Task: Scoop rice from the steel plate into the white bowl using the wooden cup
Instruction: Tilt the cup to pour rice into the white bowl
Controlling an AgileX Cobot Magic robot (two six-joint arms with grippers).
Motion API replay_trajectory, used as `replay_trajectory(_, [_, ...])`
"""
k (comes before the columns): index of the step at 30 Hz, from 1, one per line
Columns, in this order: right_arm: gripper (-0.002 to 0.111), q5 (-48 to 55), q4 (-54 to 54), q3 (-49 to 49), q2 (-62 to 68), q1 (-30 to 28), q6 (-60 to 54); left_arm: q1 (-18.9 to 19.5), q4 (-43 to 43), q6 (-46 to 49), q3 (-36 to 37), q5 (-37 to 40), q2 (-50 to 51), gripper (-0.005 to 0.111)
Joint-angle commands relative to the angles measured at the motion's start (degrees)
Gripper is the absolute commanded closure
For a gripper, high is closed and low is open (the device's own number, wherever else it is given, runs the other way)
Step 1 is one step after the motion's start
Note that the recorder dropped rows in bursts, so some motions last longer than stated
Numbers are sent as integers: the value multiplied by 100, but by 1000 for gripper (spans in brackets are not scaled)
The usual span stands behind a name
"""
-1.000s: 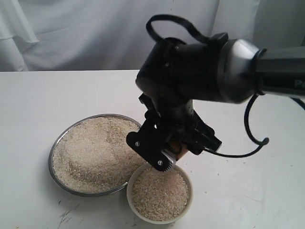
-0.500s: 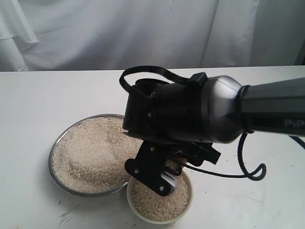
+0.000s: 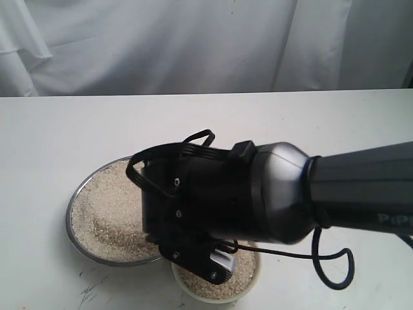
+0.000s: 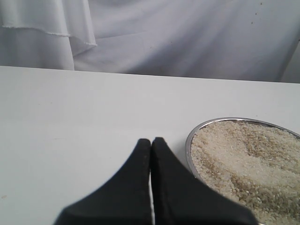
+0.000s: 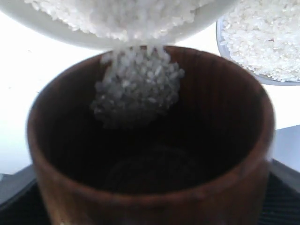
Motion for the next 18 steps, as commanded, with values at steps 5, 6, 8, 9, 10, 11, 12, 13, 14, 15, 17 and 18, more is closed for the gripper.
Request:
replay_trajectory(5, [108, 362, -625, 27, 121, 359, 264, -9, -4, -18, 26, -36, -29, 107])
replay_trajectory(6, [108, 362, -685, 41, 121, 391, 279, -9, -4, -18, 26, -36, -29, 107])
replay_trajectory(8, [108, 408, -803, 96, 121, 469, 330, -9, -4, -18, 26, -36, -29, 107])
replay_trajectory(9, [108, 456, -850, 140, 121, 513, 346, -9, -4, -18, 26, -36, -29, 107])
replay_trajectory(10, [108, 476, -922, 172, 121, 541, 403, -9, -4, -18, 26, -36, -29, 107])
replay_trajectory(11, [108, 476, -970, 222, 121, 559, 397, -9, -4, -18, 26, -36, -29, 107])
replay_trajectory(12, [108, 491, -1000, 250, 121, 576, 407, -9, -4, -18, 26, -36, -29, 107])
replay_trajectory(13, [108, 491, -1026, 274, 121, 585, 407, -9, -4, -18, 26, -36, -29, 107])
replay_trajectory(14, [108, 491, -1034, 290, 121, 585, 407, -9, -4, -18, 26, -36, -29, 107])
replay_trajectory(15, [108, 491, -1034, 298, 121, 585, 407, -9, -4, -18, 26, -36, -29, 107])
replay_trajectory(17, [108, 491, -1049, 292, 121, 585, 443, -9, -4, -18, 26, -36, -29, 107])
replay_trajectory(18, [108, 491, -1083, 292, 121, 585, 475, -9, -4, -18, 26, -36, -29, 107])
